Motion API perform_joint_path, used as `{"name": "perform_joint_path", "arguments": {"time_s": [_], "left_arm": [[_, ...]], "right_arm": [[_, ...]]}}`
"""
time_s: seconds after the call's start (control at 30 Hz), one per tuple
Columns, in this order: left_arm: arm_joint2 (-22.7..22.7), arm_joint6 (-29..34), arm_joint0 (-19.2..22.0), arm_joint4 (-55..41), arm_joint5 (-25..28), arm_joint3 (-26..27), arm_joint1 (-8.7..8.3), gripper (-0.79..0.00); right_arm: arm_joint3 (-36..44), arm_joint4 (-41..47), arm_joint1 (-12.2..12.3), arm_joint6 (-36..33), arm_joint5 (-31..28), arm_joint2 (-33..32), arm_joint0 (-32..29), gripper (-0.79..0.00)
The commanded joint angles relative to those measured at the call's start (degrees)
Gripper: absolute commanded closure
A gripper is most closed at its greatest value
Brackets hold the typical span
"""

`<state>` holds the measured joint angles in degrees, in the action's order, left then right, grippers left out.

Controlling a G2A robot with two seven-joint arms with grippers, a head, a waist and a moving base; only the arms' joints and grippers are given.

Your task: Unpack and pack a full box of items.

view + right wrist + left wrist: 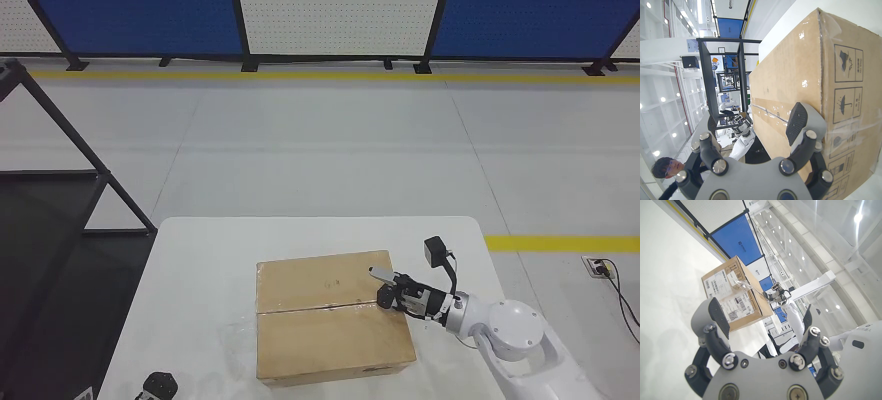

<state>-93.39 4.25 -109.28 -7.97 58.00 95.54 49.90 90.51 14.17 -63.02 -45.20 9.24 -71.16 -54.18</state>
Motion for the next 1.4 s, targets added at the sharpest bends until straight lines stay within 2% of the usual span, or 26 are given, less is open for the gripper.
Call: {"name": "perform_joint_path", "arguments": {"time_s": [0.0,0.2,0.27,0.33,0.57,0.63,0.77,0.9,1.03,1.1,1.27,1.37], "left_arm": [[0.0,0.8,0.1,-0.3,0.0,-0.1,-0.04,-0.785],[0.0,0.8,0.1,-0.3,0.0,-0.1,-0.04,-0.785],[-0.4,0.1,0.8,2.1,-2.9,0.1,0.17,-0.785],[-1.9,-3.5,1.6,10.8,-8.0,0.8,0.66,-0.785],[-0.9,-23.0,-1.1,36.4,-24.4,5.1,3.14,-0.785],[0.4,-24.5,-1.5,41.8,-27.2,5.7,3.51,-0.785],[2.1,-24.4,-1.4,47.1,-28.9,6.2,3.94,-0.785],[4.2,-30.7,-0.9,55.4,-39.4,7.8,4.91,-0.785],[9.0,-37.0,1.1,67.6,-56.9,9.1,6.27,-0.785],[11.9,-36.8,2.7,70.0,-61.0,9.6,6.89,-0.785],[16.0,-37.5,6.8,76.7,-73.5,8.8,8.31,-0.785],[17.7,-38.4,8.1,77.1,-76.7,8.0,9.07,-0.785]], "right_arm": [[0.0,0.0,0.0,0.0,0.0,0.0,0.0,-0.785],[0.0,0.0,0.0,0.0,0.0,0.0,0.0,-0.785],[0.0,0.0,0.0,0.0,0.0,0.0,0.0,-0.785],[0.0,0.0,0.0,0.0,0.0,0.0,0.0,-0.785],[0.0,0.0,0.0,0.0,0.0,0.0,0.0,-0.785],[0.0,0.0,0.0,0.0,0.0,0.0,0.0,-0.785],[0.0,0.0,0.0,0.0,0.0,0.0,0.0,-0.785],[0.7,0.0,0.0,1.1,-0.6,0.0,-0.9,-0.785],[0.8,0.0,0.0,0.8,-0.5,-0.1,-1.0,-0.785],[0.9,0.0,0.1,0.6,-0.4,-0.3,-1.1,-0.785],[1.2,-0.1,0.2,0.5,-0.6,-1.0,-1.6,-0.785],[1.4,-0.3,0.4,0.3,-0.5,-1.4,-2.0,-0.785]]}}
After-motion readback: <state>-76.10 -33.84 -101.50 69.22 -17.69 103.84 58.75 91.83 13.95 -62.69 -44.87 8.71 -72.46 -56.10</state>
